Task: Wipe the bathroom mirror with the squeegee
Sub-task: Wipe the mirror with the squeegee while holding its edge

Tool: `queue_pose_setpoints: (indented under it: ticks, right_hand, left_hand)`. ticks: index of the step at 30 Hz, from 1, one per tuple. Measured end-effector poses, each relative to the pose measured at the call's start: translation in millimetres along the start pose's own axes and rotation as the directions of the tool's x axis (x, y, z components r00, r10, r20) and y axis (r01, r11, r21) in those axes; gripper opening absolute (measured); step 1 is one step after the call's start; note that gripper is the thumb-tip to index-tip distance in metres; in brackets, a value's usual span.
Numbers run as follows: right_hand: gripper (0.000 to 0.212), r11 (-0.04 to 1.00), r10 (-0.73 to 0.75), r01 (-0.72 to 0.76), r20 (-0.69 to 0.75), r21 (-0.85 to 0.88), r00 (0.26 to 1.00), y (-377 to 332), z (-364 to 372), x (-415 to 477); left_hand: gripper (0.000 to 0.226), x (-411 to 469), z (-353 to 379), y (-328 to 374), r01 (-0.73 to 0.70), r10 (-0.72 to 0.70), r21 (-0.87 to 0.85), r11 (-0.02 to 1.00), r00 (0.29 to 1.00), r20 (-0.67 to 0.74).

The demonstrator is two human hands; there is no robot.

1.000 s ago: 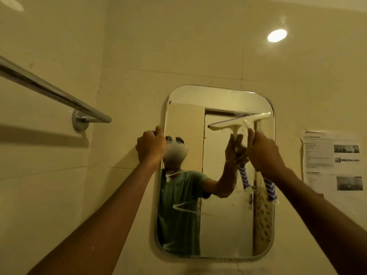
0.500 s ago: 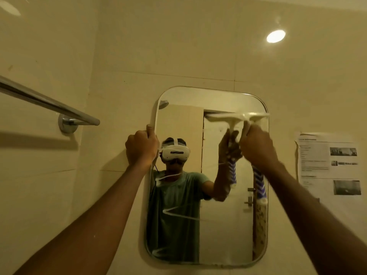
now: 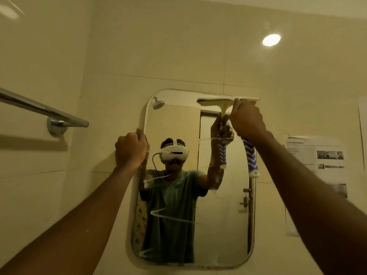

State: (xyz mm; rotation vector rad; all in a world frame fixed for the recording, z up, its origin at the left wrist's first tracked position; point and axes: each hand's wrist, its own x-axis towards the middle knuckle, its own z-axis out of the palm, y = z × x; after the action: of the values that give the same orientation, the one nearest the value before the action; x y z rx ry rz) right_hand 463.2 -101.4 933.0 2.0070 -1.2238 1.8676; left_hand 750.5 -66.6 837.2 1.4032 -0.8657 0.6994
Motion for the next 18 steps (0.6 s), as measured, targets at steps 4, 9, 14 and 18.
queue_pose_setpoints:
  ticks: [4,9,14,18]
  right_hand:
    - [0.047,0.997,0.057,-0.06,0.072,0.046,0.996,40.5,21.2,-72.6]
    - [0.033,0.996,0.088,-0.08,0.235,-0.042,0.968,59.9,25.3,-139.6]
    - [0.051,0.999,0.012,-0.015,0.081,0.037,0.997,17.7,-5.1,-65.1]
    - [0.053,0.998,0.054,-0.054,0.0,0.021,0.999,5.9,-9.0,-16.7]
  left_hand:
    - [0.052,-0.5,4.1,-1.0,-0.003,0.003,0.0,1.0,1.0,-0.031]
    - [0.051,-2.3,0.8,1.7,-0.003,0.003,0.026,1.0,1.0,-0.012]
    - [0.05,-6.3,0.8,0.6,0.006,-0.006,0.022,1.0,1.0,-0.008]
    - [0.051,-6.3,2.2,-2.0,-0.006,0.006,0.004,1.0,1.0,-0.007]
